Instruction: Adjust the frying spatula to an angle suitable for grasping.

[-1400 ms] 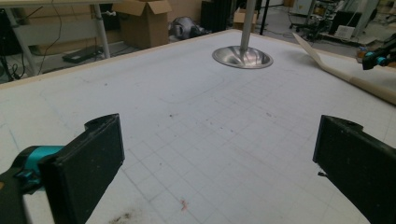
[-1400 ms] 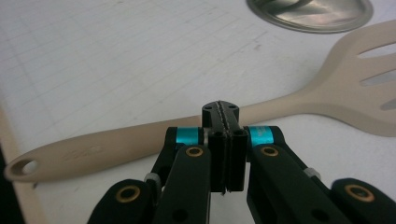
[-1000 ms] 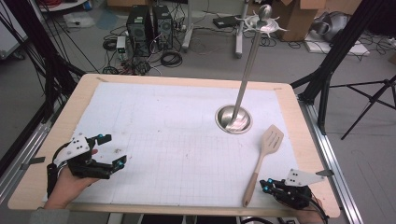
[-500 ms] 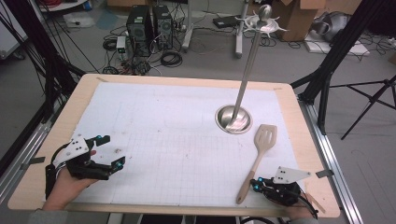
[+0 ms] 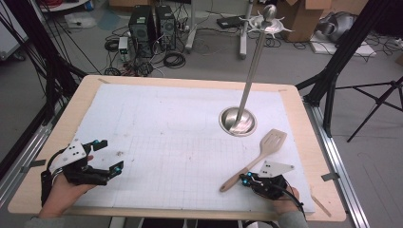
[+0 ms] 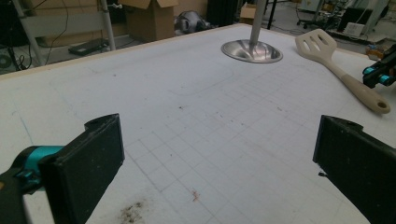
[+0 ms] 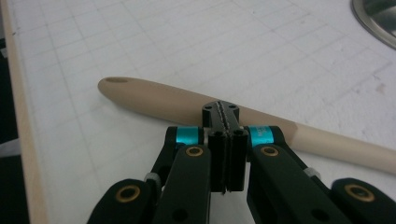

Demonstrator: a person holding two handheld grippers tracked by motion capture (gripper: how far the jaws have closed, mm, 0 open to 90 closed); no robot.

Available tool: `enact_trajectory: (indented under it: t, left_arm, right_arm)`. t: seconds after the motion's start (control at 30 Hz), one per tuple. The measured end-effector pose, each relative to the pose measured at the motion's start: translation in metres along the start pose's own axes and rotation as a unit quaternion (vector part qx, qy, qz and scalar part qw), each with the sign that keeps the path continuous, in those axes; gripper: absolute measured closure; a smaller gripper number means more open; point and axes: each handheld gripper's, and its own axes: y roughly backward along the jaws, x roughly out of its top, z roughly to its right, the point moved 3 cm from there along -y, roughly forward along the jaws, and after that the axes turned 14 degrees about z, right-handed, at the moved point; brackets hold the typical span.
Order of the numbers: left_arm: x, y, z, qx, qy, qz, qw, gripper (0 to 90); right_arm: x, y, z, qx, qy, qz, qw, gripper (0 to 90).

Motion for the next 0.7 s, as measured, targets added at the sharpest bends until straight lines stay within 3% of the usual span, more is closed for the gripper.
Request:
enact_trajectory:
  t: [0.17,0.3,0.33,0.4,0.5,0.7]
  left_arm:
    - [-0.001,0.003,-0.001,0.002,-0.002,-0.003,1.0000,2.4]
    - [-0.003,0.005,-0.001,0.004,-0.002,-0.006,1.0000,2.4]
    - [-0.003,0.006,0.000,0.003,-0.003,-0.008,1.0000,2.4]
    - [-0.003,0.008,0.000,0.004,-0.003,-0.009,1.0000,2.4]
    - [-0.004,0.010,0.002,0.003,-0.004,-0.011,0.9999,2.4]
    - [-0.004,0.015,0.004,0.004,-0.007,-0.011,0.9999,2.4]
  right_arm:
    - [0.008,-0.019,0.000,-0.004,0.006,-0.003,1.0000,90.0]
    - [0.015,-0.022,0.004,-0.011,-0.002,0.003,0.9999,90.0]
    - [0.018,-0.020,0.007,-0.019,-0.007,0.012,0.9997,90.0]
    - [0.024,-0.014,0.020,-0.056,-0.014,0.019,0.9982,90.0]
    - [0.023,-0.009,0.040,-0.109,-0.023,0.005,0.9937,90.0]
    - [0.016,-0.006,0.067,-0.156,-0.025,-0.029,0.9871,90.0]
